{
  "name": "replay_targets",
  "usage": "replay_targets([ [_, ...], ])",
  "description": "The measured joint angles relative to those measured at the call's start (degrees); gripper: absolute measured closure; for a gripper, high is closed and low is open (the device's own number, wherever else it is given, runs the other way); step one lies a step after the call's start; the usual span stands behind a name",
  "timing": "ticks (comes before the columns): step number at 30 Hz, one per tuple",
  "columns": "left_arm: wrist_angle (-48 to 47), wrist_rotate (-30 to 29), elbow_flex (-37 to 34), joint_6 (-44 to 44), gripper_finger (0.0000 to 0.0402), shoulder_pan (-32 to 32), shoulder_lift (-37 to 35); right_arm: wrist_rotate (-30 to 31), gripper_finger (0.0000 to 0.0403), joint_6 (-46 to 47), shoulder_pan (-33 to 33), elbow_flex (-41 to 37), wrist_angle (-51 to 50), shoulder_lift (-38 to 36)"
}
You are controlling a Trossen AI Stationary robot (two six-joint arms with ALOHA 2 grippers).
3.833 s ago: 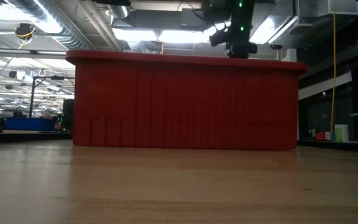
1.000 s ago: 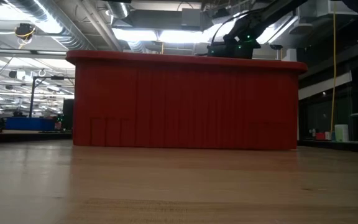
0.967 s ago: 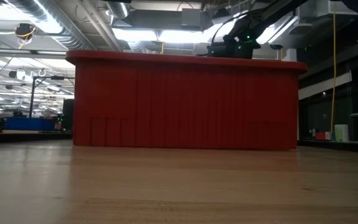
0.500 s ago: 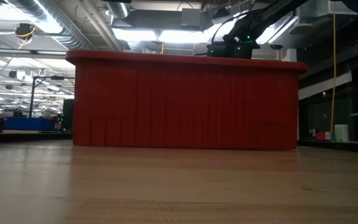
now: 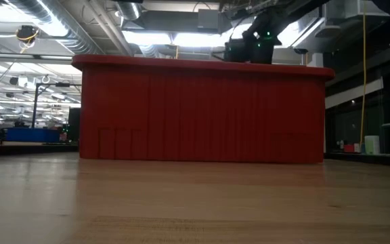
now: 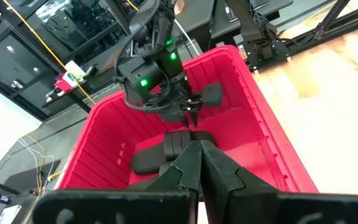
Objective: Pick and place slides into bin
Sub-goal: Return to Home Position
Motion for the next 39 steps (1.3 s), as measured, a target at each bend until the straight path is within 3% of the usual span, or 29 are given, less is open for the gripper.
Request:
replay_targets([
  [6, 1.8, -0.2, 0.0, 0.0, 0.0399, 0.0, 0.0, 6.2, 0.0314, 4.6, 0.5, 8.1, -6.6, 0.0],
  [12, 5.0, -2.0, 0.0, -1.4, 0.0400, 0.0, -0.3, 6.6, 0.0393, 4.0, 2.5, 18.0, -13.0, 0.0],
  [17, 6.7, -8.1, 0.1, -4.8, 0.0400, 0.0, -2.7, 6.6, 0.0398, 0.7, 4.2, 27.0, -14.0, 0.0],
  [24, 5.3, -8.4, 0.1, -8.9, 0.0400, -1.5, -5.0, 3.8, 0.0399, 0.8, 5.8, 35.0, -11.4, -0.1],
  [31, 1.9, -8.6, 0.1, -8.9, 0.0401, -4.8, -5.7, 1.0, 0.0401, 1.6, 11.9, 34.7, -9.8, -0.2],
  [35, -1.9, -11.7, 0.1, -8.9, 0.0401, -6.2, -5.3, -4.8, 0.0401, 2.1, 15.3, 30.3, -2.3, -0.4],
  [39, 0.0, -13.5, -3.3, -8.9, 0.0400, -8.0, -6.4, -6.2, 0.0401, 3.0, 18.3, 22.2, 4.9, -2.9],
])
